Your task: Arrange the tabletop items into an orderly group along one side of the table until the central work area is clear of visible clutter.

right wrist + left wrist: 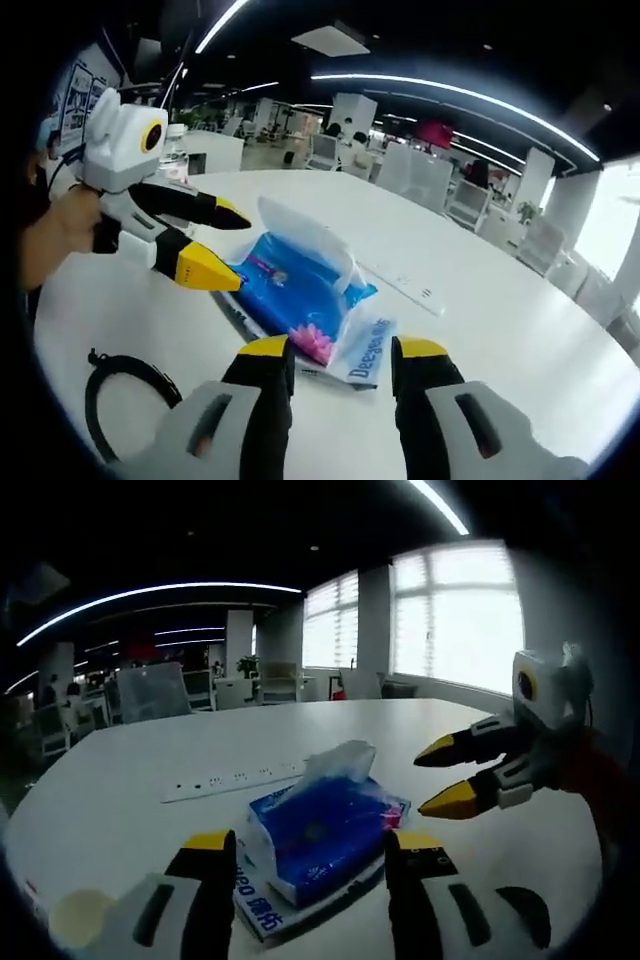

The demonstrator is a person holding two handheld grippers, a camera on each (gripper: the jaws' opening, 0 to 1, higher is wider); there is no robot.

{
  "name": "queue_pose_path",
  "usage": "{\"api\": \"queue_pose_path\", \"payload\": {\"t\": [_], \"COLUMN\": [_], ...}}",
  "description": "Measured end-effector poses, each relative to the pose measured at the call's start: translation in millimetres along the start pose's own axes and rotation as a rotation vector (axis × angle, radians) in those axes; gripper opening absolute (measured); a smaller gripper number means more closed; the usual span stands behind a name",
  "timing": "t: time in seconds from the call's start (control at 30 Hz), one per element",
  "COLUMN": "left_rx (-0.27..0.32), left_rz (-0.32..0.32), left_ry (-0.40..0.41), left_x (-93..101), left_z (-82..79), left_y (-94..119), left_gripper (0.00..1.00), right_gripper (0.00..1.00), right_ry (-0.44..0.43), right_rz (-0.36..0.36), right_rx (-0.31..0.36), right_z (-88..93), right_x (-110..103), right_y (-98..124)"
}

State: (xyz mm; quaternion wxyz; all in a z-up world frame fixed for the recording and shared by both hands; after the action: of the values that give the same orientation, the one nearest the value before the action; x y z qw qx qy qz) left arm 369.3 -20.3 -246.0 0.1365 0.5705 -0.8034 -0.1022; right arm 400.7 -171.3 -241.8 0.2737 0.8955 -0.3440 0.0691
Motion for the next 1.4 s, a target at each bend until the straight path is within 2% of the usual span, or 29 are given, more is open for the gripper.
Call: {"api": "queue_pose_path", "payload": {"t": [0.1, 0.17, 0.27, 0.43, 0.8, 0.87, 1.0, 1.2, 1.4], "left_rx": [0.0, 0.004, 0.008, -0.005, -0.011, -0.013, -0.009, 0.01, 0.015], "left_rz": [-0.006, -0.01, -0.012, -0.016, -0.055, -0.057, -0.074, -0.06, -0.061], "left_ry": [0.002, 0.004, 0.01, 0.019, 0.0, 0.008, 0.005, 0.008, -0.007], "left_x": [-0.6, -1.6, -2.5, -4.8, -10.6, -12.0, -15.7, -16.7, -14.2], "left_z": [2.2, 3.7, 5.0, 9.3, 14.0, 14.9, 15.7, 14.9, 14.7], "left_y": [-3.5, -6.4, -10.4, -17.1, -25.3, -25.5, -24.4, -22.7, -20.9], "left_gripper": [0.55, 0.54, 0.53, 0.52, 0.38, 0.33, 0.23, 0.05, 0.0], "right_gripper": [0.29, 0.25, 0.25, 0.24, 0.13, 0.07, 0.03, 0.0, 0.0], "right_ry": [-0.002, -0.014, -0.063, -0.06, -0.103, -0.093, -0.096, -0.092, -0.087], "right_rz": [0.0, 0.028, 0.011, 0.019, 0.005, -0.009, -0.007, 0.014, 0.012], "right_rx": [0.002, 0.024, 0.04, 0.039, 0.04, 0.031, 0.036, 0.039, 0.045], "right_z": [1.5, -0.4, 0.0, 3.0, 10.4, 12.8, 13.2, 15.2, 12.0], "right_x": [-1.0, 3.4, 5.1, 8.3, 5.4, 2.2, 1.8, 3.9, 2.8], "right_y": [-4.2, -5.8, -10.4, -18.4, -38.1, -39.9, -40.7, -38.4, -35.1]}}
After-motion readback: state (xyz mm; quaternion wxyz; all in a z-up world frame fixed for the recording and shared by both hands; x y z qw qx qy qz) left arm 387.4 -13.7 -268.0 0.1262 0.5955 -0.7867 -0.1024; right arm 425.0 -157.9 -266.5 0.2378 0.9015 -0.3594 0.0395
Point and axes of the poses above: the point that each gripper's makers call its tool centre point, and the gripper's own axes: y roughly backward along the fingers, x roughly to its right, z roughly out of its underside, the point moved 4 cm from there along y, roughly backward along the fingers, and after that the axes turned 5 degrees about y, right-handed, at the moved point
